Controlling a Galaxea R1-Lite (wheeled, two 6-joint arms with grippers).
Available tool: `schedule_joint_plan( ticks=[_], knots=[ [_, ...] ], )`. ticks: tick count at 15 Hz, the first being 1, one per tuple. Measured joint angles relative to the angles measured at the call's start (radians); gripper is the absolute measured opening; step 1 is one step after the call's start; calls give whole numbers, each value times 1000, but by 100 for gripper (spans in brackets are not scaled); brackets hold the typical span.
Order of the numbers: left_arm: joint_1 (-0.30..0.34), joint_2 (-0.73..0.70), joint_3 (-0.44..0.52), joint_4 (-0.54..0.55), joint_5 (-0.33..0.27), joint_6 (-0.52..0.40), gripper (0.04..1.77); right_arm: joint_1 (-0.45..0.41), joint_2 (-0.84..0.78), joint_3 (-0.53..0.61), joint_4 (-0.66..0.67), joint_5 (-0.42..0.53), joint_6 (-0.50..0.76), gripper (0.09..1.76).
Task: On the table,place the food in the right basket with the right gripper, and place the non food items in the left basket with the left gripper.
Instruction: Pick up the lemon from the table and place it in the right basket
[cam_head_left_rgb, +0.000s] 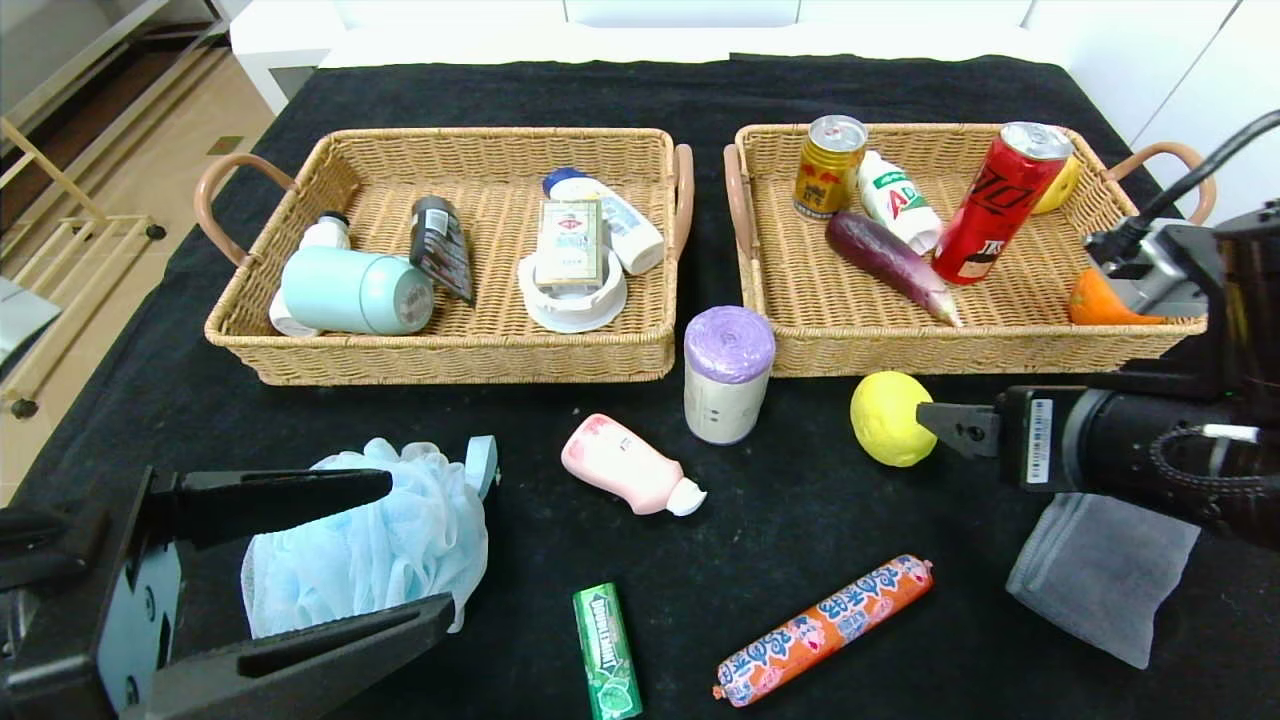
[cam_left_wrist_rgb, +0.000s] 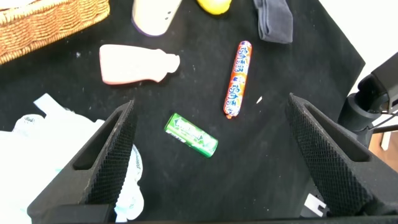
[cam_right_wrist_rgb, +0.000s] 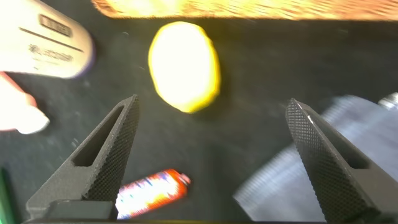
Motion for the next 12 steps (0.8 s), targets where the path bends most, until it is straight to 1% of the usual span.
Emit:
schedule_joint_plan(
  ticks=[3,4,7,12],
  knots=[
    [0,1,0,-3,0,3,172,16,88,-71,-2,-11,55,171],
    [0,1,0,-3,0,5,172,15,115,-91,-3,-31,73,171],
    [0,-1,0,-4,0,11,172,-11,174,-138,-4,-55,102,171],
    [0,-1,1,-3,0,11,172,-29,227,-160,-11,-57,114,171]
  ],
)
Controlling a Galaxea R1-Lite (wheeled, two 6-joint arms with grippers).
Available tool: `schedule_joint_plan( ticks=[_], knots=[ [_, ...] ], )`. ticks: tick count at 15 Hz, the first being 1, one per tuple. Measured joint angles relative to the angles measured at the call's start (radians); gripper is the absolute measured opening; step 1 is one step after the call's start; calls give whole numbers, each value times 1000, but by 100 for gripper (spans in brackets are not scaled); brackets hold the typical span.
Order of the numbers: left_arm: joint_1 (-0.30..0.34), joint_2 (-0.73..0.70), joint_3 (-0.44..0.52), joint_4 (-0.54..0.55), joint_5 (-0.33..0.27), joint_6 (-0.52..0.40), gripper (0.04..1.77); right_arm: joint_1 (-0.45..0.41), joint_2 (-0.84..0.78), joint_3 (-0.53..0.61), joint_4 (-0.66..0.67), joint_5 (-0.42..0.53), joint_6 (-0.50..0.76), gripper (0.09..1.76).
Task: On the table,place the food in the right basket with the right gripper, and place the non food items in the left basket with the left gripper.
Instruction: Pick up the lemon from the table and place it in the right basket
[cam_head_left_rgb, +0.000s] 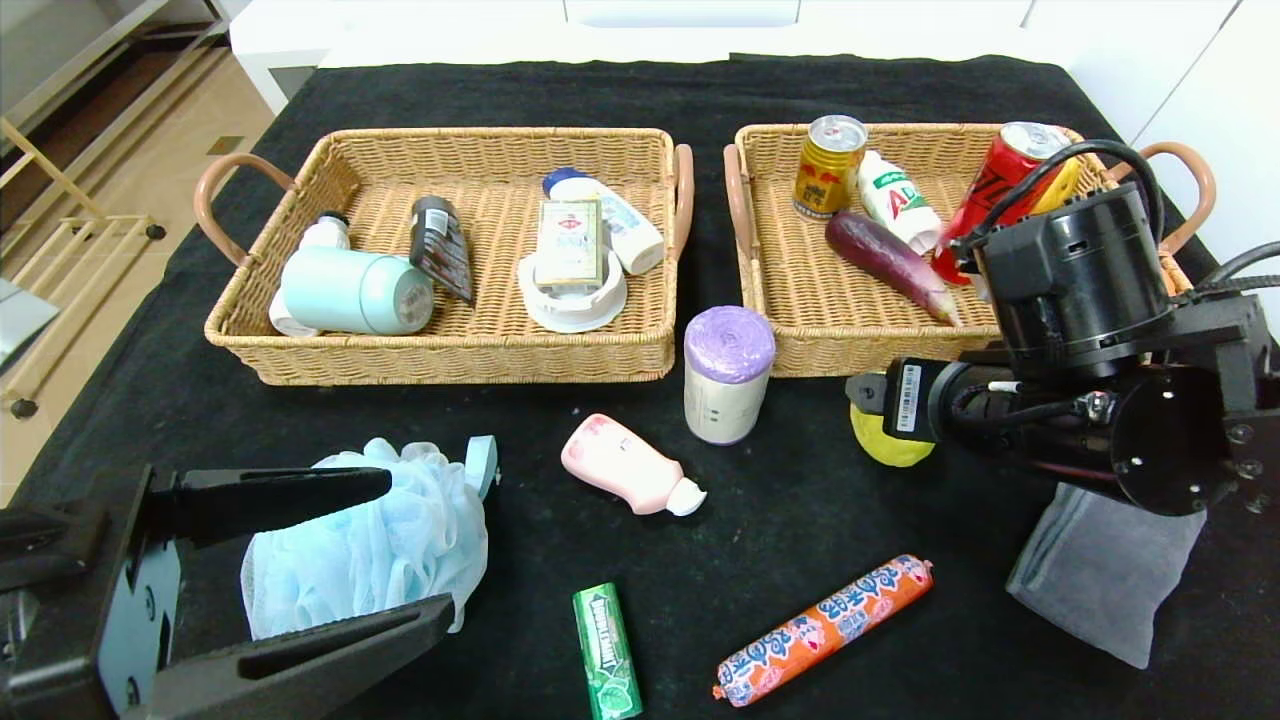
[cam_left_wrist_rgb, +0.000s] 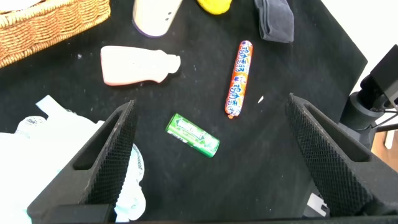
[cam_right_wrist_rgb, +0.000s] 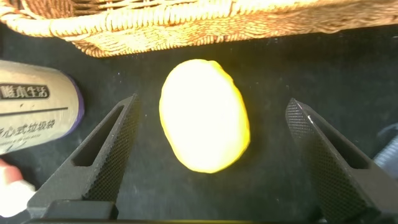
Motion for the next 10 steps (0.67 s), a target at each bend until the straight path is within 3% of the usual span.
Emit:
schedule_joint_plan(
  ticks=[10],
  knots=[
    [1,-2,2,-1,0,0,172,-19,87,-23,-6,0,13,171]
  ],
)
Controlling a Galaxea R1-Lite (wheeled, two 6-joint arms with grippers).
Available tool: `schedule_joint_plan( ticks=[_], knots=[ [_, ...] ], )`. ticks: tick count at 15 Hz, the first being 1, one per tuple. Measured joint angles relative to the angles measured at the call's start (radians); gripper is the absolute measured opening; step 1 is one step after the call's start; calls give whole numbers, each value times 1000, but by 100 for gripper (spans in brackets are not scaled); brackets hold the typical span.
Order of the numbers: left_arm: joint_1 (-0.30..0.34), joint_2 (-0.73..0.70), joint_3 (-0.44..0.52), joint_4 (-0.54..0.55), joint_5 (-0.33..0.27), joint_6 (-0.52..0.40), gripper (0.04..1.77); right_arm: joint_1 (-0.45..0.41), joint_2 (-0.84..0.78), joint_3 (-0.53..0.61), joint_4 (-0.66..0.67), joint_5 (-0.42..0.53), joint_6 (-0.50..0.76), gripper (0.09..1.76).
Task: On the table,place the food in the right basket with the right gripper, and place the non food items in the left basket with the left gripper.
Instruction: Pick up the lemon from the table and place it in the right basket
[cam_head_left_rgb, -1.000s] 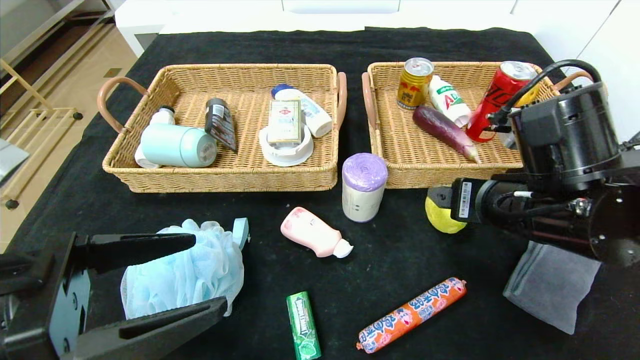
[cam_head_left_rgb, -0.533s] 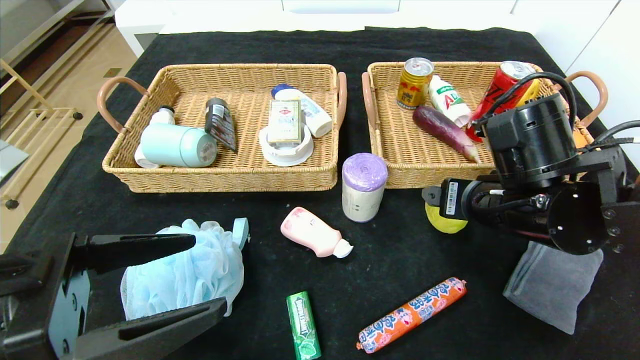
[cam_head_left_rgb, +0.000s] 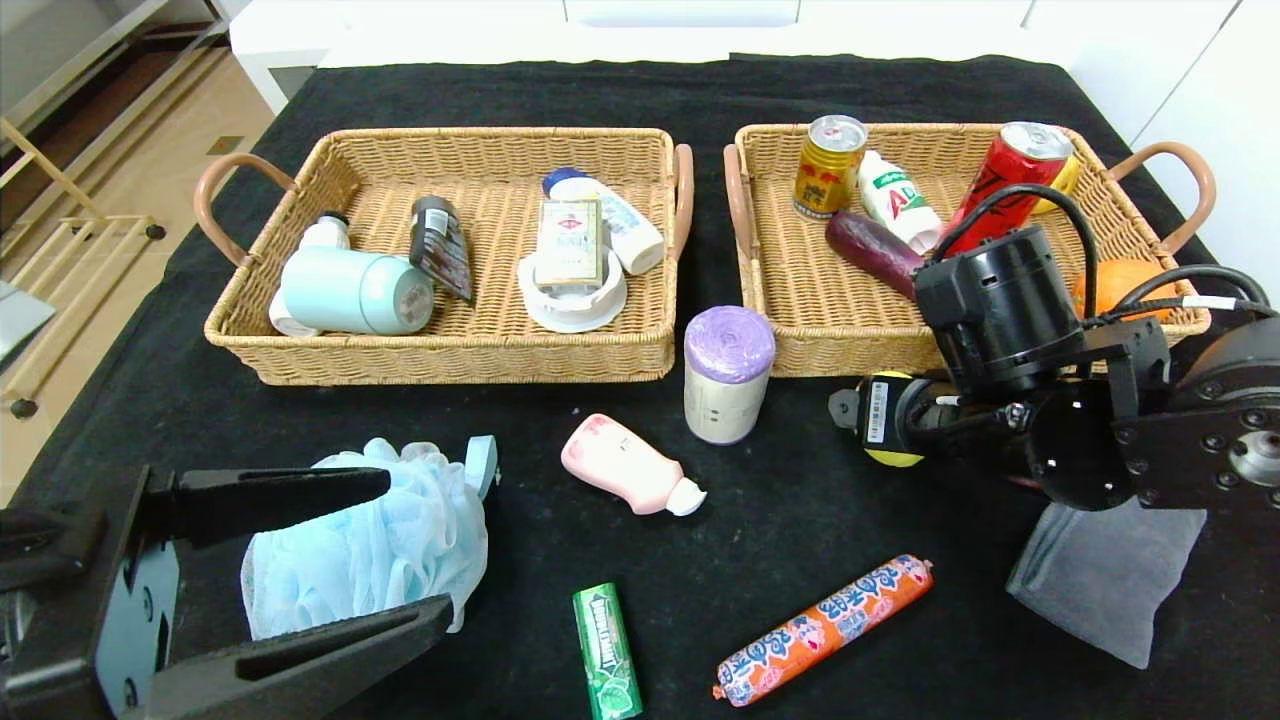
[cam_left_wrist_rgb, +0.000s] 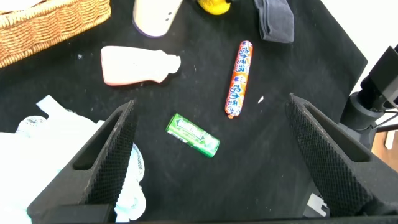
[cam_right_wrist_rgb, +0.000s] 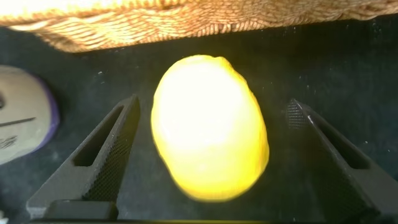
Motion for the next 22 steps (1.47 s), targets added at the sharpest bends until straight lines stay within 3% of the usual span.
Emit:
schedule_joint_plan(
  ticks=[13,14,17,22],
  knots=[
    [0,-1,3,1,0,1,172,-15,45,-3,-29,-3,-2,171],
    [0,-1,3,1,0,1,172,-16,46,-3,-30,-3,-2,166],
    [0,1,7,2,0,12,172,-22,47,-1,-30,-3,-3,119],
    [0,2,9,1,0,14,172,-23,53,4,-32,-7,-3,112]
  ],
)
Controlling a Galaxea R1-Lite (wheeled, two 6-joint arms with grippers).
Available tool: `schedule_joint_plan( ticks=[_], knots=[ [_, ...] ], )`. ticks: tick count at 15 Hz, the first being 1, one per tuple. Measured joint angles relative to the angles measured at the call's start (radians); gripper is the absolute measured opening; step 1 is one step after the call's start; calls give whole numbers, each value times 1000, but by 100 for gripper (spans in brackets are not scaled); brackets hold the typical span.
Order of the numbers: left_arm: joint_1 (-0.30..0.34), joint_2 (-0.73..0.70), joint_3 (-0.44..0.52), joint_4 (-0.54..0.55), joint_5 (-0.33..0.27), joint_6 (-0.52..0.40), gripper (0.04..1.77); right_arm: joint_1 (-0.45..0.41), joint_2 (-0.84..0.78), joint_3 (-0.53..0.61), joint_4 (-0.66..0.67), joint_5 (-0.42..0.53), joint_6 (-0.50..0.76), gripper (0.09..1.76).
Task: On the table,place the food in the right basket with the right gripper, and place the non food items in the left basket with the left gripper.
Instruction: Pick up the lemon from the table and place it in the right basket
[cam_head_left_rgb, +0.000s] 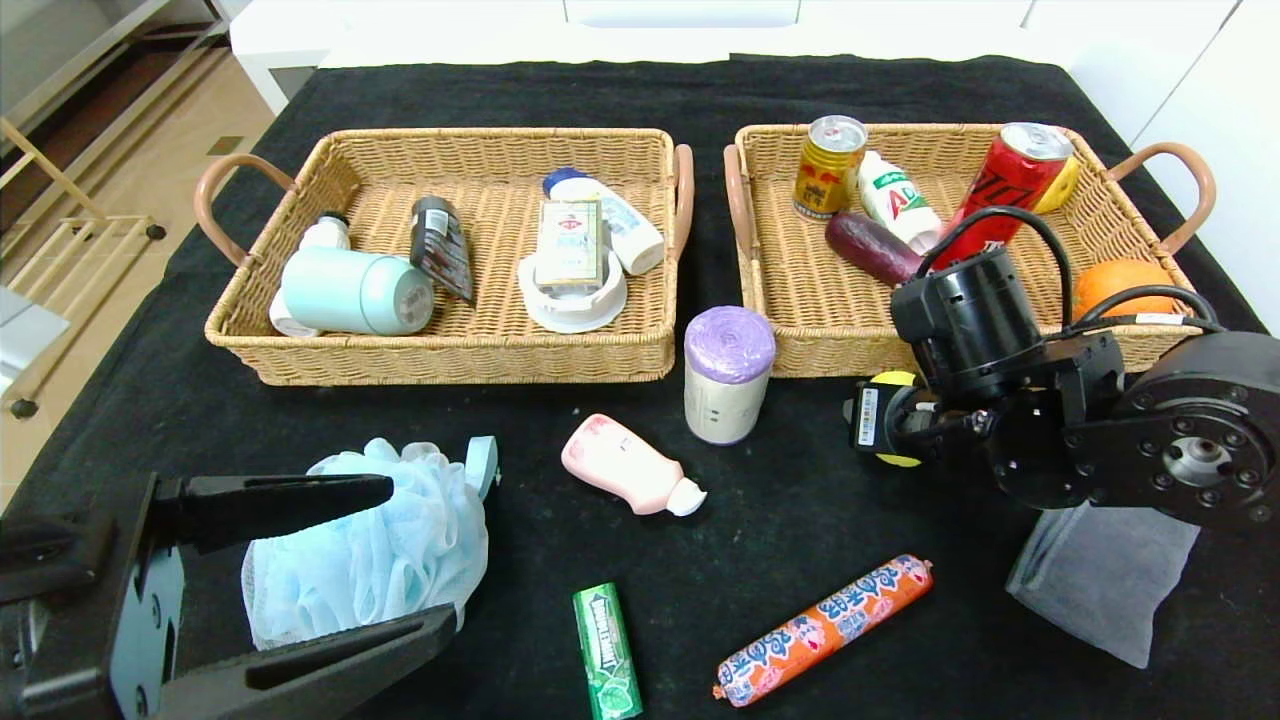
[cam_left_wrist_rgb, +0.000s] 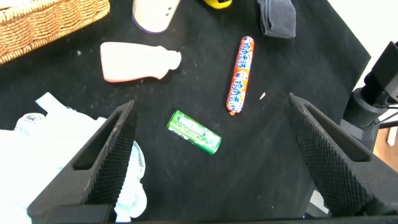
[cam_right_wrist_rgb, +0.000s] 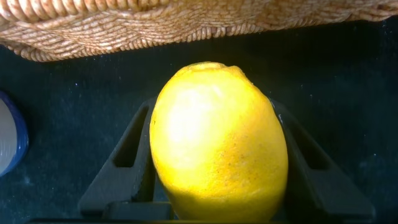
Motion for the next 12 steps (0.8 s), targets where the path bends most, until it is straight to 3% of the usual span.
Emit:
schedule_joint_plan(
  ticks=[12],
  knots=[
    [0,0,6,-2,0,3,172,8,-2,0,4,-19,-3,111]
  ],
)
